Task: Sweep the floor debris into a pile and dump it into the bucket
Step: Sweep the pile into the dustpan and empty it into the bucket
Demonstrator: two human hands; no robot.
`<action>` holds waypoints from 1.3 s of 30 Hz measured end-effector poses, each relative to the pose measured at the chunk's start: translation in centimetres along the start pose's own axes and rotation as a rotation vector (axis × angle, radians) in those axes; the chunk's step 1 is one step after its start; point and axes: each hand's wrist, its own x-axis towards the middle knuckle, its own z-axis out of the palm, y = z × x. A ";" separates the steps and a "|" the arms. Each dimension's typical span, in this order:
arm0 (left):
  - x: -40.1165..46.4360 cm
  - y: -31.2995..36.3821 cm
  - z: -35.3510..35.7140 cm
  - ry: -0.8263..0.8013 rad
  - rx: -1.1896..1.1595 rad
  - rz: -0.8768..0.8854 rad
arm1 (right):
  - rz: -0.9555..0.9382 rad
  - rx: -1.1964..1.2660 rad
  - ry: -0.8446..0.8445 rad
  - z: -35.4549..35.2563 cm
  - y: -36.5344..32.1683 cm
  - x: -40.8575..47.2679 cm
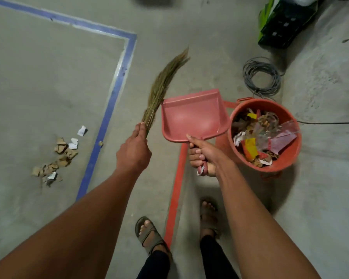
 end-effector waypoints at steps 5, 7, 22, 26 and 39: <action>-0.7 -10.5 -3.2 0.031 -0.049 -0.127 | 0.028 -0.090 -0.039 9.5 3.6 3.9; -1.0 -14.2 -4.0 0.036 -0.068 -0.175 | 0.039 -0.127 -0.047 12.6 4.7 5.2; 0.7 -33.5 2.1 0.096 -0.323 -0.529 | 0.206 -0.212 -0.312 30.9 10.4 20.7; 4.5 -34.5 8.1 0.118 -0.381 -0.524 | 0.191 -0.245 -0.247 31.3 11.7 27.4; 6.5 -33.4 23.4 -0.140 -0.509 -0.738 | 0.195 -0.289 -0.111 25.6 16.9 36.6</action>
